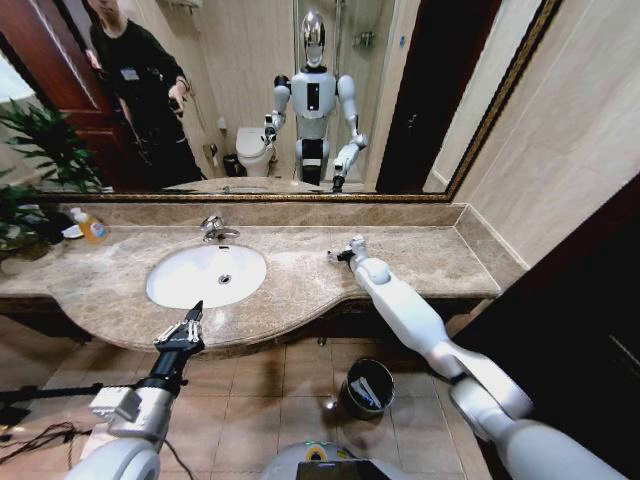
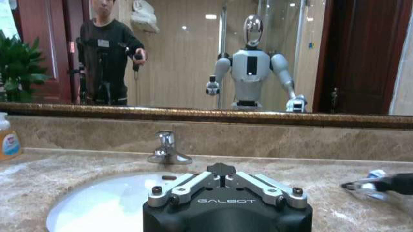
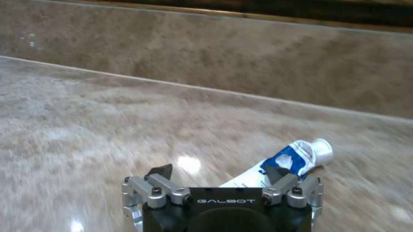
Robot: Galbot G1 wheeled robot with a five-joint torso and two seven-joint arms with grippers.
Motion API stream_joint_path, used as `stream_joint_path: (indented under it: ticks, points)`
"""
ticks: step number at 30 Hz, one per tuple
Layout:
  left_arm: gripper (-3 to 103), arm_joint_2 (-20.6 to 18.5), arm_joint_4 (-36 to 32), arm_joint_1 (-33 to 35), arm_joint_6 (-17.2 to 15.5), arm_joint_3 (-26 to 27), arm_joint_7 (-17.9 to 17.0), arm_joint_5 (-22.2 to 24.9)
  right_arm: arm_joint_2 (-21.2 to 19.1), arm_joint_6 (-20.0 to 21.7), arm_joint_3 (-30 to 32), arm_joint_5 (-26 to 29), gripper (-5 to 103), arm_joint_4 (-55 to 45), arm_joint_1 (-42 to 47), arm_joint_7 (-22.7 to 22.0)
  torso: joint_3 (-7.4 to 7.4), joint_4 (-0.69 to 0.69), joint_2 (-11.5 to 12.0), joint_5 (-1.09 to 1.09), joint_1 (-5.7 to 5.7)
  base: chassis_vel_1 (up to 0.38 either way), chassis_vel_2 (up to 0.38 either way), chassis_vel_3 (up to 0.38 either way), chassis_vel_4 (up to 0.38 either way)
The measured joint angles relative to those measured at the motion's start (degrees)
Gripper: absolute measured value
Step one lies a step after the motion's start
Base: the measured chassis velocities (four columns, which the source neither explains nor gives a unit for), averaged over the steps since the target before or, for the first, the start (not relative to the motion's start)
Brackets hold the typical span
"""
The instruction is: Pick up the trash from the sink and place it in the trash bin.
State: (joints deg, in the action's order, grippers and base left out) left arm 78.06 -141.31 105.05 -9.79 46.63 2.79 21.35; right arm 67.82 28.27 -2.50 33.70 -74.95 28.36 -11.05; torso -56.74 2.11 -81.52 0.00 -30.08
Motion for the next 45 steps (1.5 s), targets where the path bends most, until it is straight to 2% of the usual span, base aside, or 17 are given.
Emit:
stream_joint_path:
  ticks: [2, 6, 9, 15, 17, 19, 20, 26, 29, 35, 39, 41, 43, 44, 45]
  points:
    - [0, 0.01, 0.00, 0.00, 0.00, 0.00, 0.00, 0.00, -2.46, 0.46, 2.50, 2.14, 91, -5.53, 4.07, -1.91, -0.01, 0.00, 0.00, 0.02, 0.00, 0.000, 0.000, 0.000, 0.000]
    - [0, 0.00, 0.00, 0.00, 0.00, 0.00, 0.01, 0.00, -4.85, -2.00, 6.11, 2.32, 90, -11.18, 8.66, -2.20, -0.01, -0.02, 0.00, 0.01, 0.00, 0.000, 0.000, 0.000, 0.000]
    - [0, 0.00, 0.00, 0.00, 0.00, 0.00, 0.00, 0.00, -7.12, -7.42, 8.99, 2.28, 90, -16.60, 13.57, -2.37, -0.01, -0.01, 0.00, 0.02, 0.00, 0.000, 0.000, 0.000, 0.000]
    - [0, 0.00, 0.00, 0.00, 0.00, 0.00, 0.00, 0.00, -8.19, -9.25, 10.38, 2.94, 90, -19.07, 15.84, -4.06, -0.01, -0.02, 0.00, 0.01, 0.00, 0.000, 0.000, 0.000, 0.000]
    - [0, 0.00, 0.00, 0.00, 0.00, 0.00, 0.01, 0.00, -7.34, -9.85, 9.76, 2.94, 88, -17.03, 14.33, -6.25, -0.01, -0.02, 0.00, 0.01, 0.00, 0.000, 0.000, 0.000, 0.000]
    - [0, 0.00, 0.00, 0.00, 0.00, 0.00, 0.00, 0.00, -6.84, -9.95, 9.39, 2.99, 91, -16.22, 13.54, -7.18, -0.02, -0.01, 0.00, 0.02, 0.00, 0.000, 0.000, 0.000, 0.000]
    - [0, 0.00, 0.00, 0.00, 0.00, 0.00, 0.00, 0.00, -5.48, -9.79, 8.39, 3.61, 91, -14.00, 11.10, -9.39, -0.01, 0.00, 0.01, 0.02, 0.00, 0.000, 0.000, 0.000, 0.000]
    - [0, 0.00, 0.00, 0.00, 0.00, 0.00, 0.00, 0.00, -0.86, -7.63, 5.65, 4.30, 93, -6.58, 4.81, -14.41, -0.02, 0.00, 0.01, -0.01, -0.01, 0.000, 0.000, 0.000, 0.000]
    - [0, 0.00, 0.00, 0.00, 0.00, 0.00, 0.00, 0.00, 0.45, -7.19, 4.97, 4.20, 94, -4.83, 3.94, -15.69, -0.02, 0.01, 0.01, 0.00, -0.01, 0.000, 0.000, 0.000, 0.000]
    - [0, 0.00, 0.00, 0.00, 0.00, 0.00, 0.00, 0.00, 2.55, -6.70, 4.57, 2.57, 90, -1.12, 2.82, -16.74, -0.02, 0.00, 0.01, 0.00, -0.01, 0.000, 0.000, 0.000, 0.000]
    - [0, 0.00, 0.00, 0.00, 0.00, 0.00, 0.00, 0.00, 3.40, -6.99, 4.70, 1.45, 76, 1.18, 2.15, -17.30, -0.02, 0.00, 0.01, -0.01, -0.01, 0.000, 0.000, 0.000, 0.000]
    - [0, 0.00, 0.00, 0.00, 0.00, 0.00, 0.00, 0.00, 3.41, -7.24, 4.74, 1.22, 76, 1.41, 2.13, -17.41, -0.02, 0.00, 0.01, -0.01, -0.01, 0.000, 0.000, 0.000, 0.000]
    - [0, 0.00, 0.00, 0.00, 0.00, 0.00, 0.00, 0.00, 3.37, -7.79, 4.84, 0.66, 65, 1.51, 2.30, -17.63, -0.02, 0.00, 0.01, -0.01, -0.01, 0.000, 0.000, 0.000, 0.000]
    - [0, 0.00, 0.00, 0.00, 0.00, 0.00, 0.00, 0.00, 3.37, -7.79, 4.84, 0.66, 65, 1.51, 2.30, -17.63, -0.02, 0.00, 0.01, -0.01, -0.01, 0.000, 0.000, 0.000, 0.000]
    - [0, 0.00, 0.00, 0.00, 0.00, 0.00, 0.00, 0.00, 3.30, -8.07, 4.86, 0.46, 60, 1.40, 2.57, -17.72, -0.02, 0.00, 0.01, -0.01, -0.01, 0.000, 0.000, 0.000, 0.000]
